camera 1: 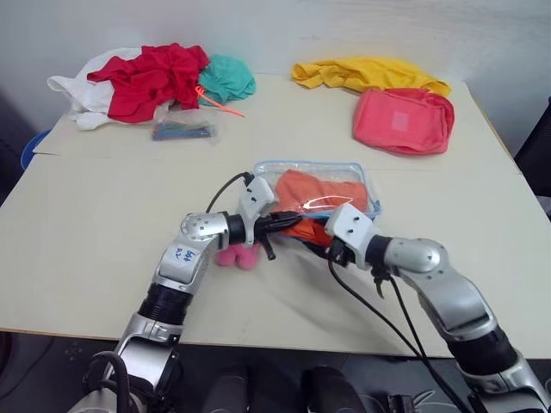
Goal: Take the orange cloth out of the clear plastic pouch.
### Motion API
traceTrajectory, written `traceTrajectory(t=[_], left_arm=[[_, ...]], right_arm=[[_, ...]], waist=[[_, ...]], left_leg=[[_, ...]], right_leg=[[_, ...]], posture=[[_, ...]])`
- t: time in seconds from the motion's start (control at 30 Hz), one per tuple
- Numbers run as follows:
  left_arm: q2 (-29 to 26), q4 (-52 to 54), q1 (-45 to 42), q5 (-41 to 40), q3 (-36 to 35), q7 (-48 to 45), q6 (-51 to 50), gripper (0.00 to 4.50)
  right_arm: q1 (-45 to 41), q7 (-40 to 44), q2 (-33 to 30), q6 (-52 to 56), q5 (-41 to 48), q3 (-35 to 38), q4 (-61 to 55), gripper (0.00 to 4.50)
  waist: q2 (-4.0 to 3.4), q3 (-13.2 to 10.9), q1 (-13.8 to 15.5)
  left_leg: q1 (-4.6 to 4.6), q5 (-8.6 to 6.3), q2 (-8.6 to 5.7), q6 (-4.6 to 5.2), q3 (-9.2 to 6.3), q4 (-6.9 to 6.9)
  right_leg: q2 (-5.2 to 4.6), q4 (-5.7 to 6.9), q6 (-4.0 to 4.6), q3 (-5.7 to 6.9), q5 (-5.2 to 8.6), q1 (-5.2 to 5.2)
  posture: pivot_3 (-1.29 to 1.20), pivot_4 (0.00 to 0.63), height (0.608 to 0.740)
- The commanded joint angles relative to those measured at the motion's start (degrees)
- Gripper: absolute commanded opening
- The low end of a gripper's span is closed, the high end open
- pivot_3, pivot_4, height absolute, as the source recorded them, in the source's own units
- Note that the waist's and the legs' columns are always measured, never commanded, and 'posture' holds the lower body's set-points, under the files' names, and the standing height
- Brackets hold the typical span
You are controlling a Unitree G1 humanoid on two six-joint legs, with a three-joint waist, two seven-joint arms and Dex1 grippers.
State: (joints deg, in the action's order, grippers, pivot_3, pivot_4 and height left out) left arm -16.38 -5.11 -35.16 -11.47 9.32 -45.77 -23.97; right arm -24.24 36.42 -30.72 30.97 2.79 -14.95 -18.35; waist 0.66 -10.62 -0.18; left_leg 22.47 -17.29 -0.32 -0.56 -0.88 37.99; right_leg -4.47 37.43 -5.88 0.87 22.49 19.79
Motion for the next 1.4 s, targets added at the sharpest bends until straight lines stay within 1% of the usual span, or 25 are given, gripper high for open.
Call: traceTrajectory(t=[0.03,0.13,0.23,0.37,0.53,0.8,0.97,1.03,1.13,1.27,1.33,1.4], left_arm=[[0.0,2.6,0.6,-1.3,-0.5,0.0,-0.1,0.0],[0.0,2.9,0.9,-1.3,-0.4,0.0,-0.4,0.0],[0.2,2.7,0.8,-1.4,-0.3,-0.1,-0.5,0.0],[0.5,1.9,0.3,-1.4,-0.2,-0.2,-0.2,0.0],[0.9,1.2,-0.3,-1.3,-0.1,-0.3,0.1,0.0],[1.0,1.0,-0.1,-1.2,-0.3,-0.3,0.4,0.0],[1.1,1.0,0.0,-1.2,-0.2,-0.1,0.4,0.0],[1.1,0.9,-0.1,-1.2,-0.2,-0.1,0.4,0.0],[1.2,0.4,-0.3,-1.1,-0.2,-0.2,0.6,0.0],[1.3,0.1,-0.5,-1.0,-0.2,-0.2,0.8,0.0],[1.4,0.0,-0.6,-1.0,-0.2,-0.1,0.8,0.0],[1.3,0.0,-0.4,-0.9,-0.2,-0.1,0.8,0.0]], right_arm=[[-1.3,-2.3,1.3,-1.5,-1.8,0.6,-0.3,2.64],[-1.8,-3.1,1.2,-1.5,-4.2,-0.3,0.6,2.64],[-2.2,-2.1,0.4,-2.3,-6.3,-2.1,2.5,2.64],[-2.5,-2.1,1.2,-4.1,-7.9,-3.4,5.7,2.64],[-2.8,-0.3,2.9,-6.5,-7.7,-4.4,8.1,2.64],[-2.3,2.1,2.6,-8.1,-7.7,-4.7,9.2,2.64],[-3.9,2.7,3.2,-10.0,-9.1,-5.9,13.1,2.64],[-5.1,3.8,3.4,-9.1,-9.9,-7.1,14.6,2.64],[-7.5,2.8,4.3,-9.2,-12.3,-8.1,18.6,2.64],[-9.9,-0.8,7.2,-7.8,-13.3,-6.7,22.8,2.64],[-10.4,-1.0,8.0,-6.7,-13.1,-6.1,23.7,2.64],[-10.5,0.9,8.1,-4.4,-11.5,-5.8,23.8,2.26]], waist=[[0.0,0.0,0.0],[0.0,0.0,0.0],[0.0,0.0,0.0],[0.0,0.0,0.0],[0.0,0.0,0.0],[0.0,0.0,0.0],[0.0,0.0,-0.1],[0.0,0.0,-0.1],[0.0,0.0,-0.3],[0.02,0.0,-0.8],[0.02,0.0,-1.1],[0.02,0.0,-1.2]], left_leg=[[0.0,0.0,0.0,0.0,0.0,0.0],[0.0,0.0,0.0,0.0,0.0,0.0],[0.0,0.0,0.0,0.0,0.0,0.0],[0.0,0.0,0.0,0.0,0.0,-0.01],[0.0,0.0,0.0,0.0,0.0,0.0],[0.0,0.0,0.0,0.0,0.0,0.0],[-0.01,0.0,0.0,0.0,0.0,0.0],[-0.01,0.01,0.0,-0.01,0.0,0.01],[-0.07,0.01,0.01,-0.02,0.02,0.01],[-0.17,0.05,0.03,-0.09,0.0,0.01],[-0.19,0.06,0.03,-0.1,0.0,0.01],[-0.2,0.06,0.03,-0.1,-0.01,0.02]], right_leg=[[0.0,0.0,0.0,0.0,0.0,0.0],[0.0,0.0,0.0,0.0,0.0,0.0],[0.0,0.0,0.0,0.0,0.0,-0.01],[0.0,0.0,0.0,0.0,0.0,0.0],[0.01,0.01,0.0,0.01,0.0,0.0],[0.0,0.0,0.0,0.03,0.0,-0.01],[0.0,0.0,0.0,0.03,0.0,-0.01],[0.01,0.0,0.0,0.04,0.0,-0.02],[0.01,0.01,0.0,0.03,0.0,-0.06],[0.02,0.09,0.0,0.03,0.0,-0.11],[0.02,0.1,0.0,0.03,0.0,-0.13],[0.01,0.12,0.0,0.04,0.0,-0.14]], posture=[[0.0,0.15,0.74],[0.0,0.15,0.74],[0.0,0.15,0.74],[0.0,0.15,0.74],[0.0,0.15,0.74],[0.0,0.15,0.74],[0.0,0.15,0.74],[0.0,0.15,0.74],[0.0,0.15,0.74],[0.0,0.15,0.74],[0.0,0.15,0.74],[0.0,0.15,0.74]])
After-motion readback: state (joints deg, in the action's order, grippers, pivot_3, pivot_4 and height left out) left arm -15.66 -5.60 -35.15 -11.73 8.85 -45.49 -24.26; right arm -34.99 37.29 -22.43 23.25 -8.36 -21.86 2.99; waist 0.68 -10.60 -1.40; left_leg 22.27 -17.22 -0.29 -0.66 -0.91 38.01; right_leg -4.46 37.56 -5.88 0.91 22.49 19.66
